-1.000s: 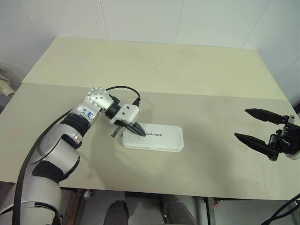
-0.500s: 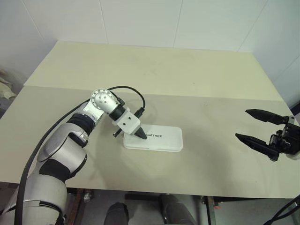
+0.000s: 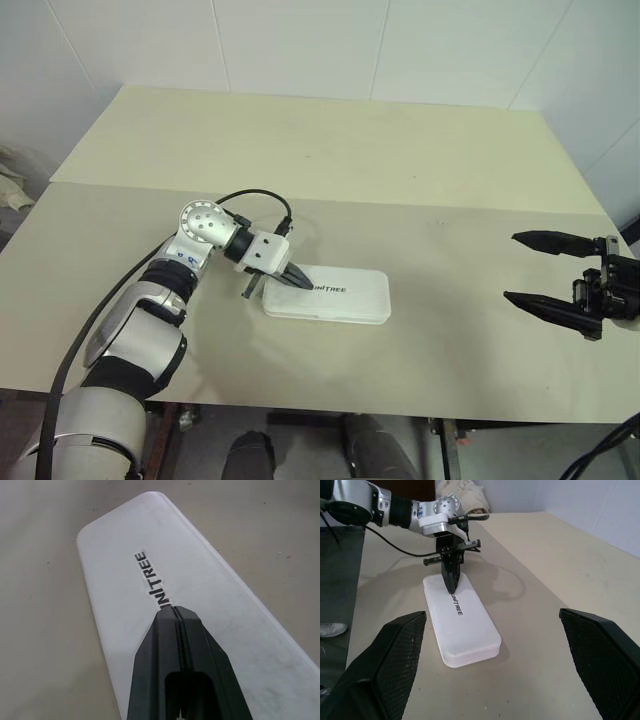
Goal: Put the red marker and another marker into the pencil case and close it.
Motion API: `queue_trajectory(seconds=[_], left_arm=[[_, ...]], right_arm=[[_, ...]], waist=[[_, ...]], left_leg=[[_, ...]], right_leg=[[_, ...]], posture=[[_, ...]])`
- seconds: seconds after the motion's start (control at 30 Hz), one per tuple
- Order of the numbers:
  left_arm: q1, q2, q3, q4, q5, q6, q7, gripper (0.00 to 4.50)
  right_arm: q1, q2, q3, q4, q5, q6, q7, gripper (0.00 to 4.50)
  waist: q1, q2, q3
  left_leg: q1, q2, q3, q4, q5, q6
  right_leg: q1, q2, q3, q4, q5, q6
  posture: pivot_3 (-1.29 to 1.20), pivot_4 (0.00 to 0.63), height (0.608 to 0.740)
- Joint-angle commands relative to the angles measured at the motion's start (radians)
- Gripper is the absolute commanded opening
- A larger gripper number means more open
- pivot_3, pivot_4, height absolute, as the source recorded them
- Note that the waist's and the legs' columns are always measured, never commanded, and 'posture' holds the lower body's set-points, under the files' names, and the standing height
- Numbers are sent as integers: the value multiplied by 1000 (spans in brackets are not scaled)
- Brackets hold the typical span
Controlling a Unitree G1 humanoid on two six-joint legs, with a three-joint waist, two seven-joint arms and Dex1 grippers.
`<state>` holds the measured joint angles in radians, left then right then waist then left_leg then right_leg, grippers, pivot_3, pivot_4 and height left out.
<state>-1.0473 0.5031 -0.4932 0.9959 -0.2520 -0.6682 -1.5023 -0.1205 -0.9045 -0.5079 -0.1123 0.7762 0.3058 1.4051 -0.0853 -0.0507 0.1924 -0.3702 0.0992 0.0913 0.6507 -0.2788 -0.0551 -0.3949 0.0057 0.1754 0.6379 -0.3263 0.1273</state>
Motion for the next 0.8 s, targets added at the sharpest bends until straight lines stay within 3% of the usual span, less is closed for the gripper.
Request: queue_trajectory(seconds=[0.03, 0.33, 0.5, 0.8], left_arm=[[11, 0, 49, -49, 20, 23, -85, 22], [41, -10, 230, -156, -4, 160, 59, 22], [116, -3, 380, -301, -100, 309, 121, 22], [424, 120, 607, -691, -318, 639, 149, 2892]], right_arm=[[-36, -29, 5, 24, -3, -10, 25, 4500], [-161, -35, 79, 114, -56, -29, 38, 4500], [-183, -36, 98, 120, -58, -23, 44, 4500], [-221, -35, 121, 139, -65, -15, 52, 4500]], waist=[[0, 1, 0], [1, 4, 3], [-2, 5, 4], [-2, 7, 5]], left_leg=[[0, 0, 0, 0, 0, 0], [-2, 1, 1, -2, -1, 1], [-1, 1, 1, -2, -1, 1], [0, 3, 1, 1, -1, 0]], right_leg=[[0, 0, 0, 0, 0, 0], [-3, 0, -2, 0, 0, 1], [-3, 0, -2, 0, 0, 1], [-3, 0, -4, 7, 0, 0]], posture=[[0, 150, 740], [0, 150, 740], [0, 150, 740], [0, 150, 740]])
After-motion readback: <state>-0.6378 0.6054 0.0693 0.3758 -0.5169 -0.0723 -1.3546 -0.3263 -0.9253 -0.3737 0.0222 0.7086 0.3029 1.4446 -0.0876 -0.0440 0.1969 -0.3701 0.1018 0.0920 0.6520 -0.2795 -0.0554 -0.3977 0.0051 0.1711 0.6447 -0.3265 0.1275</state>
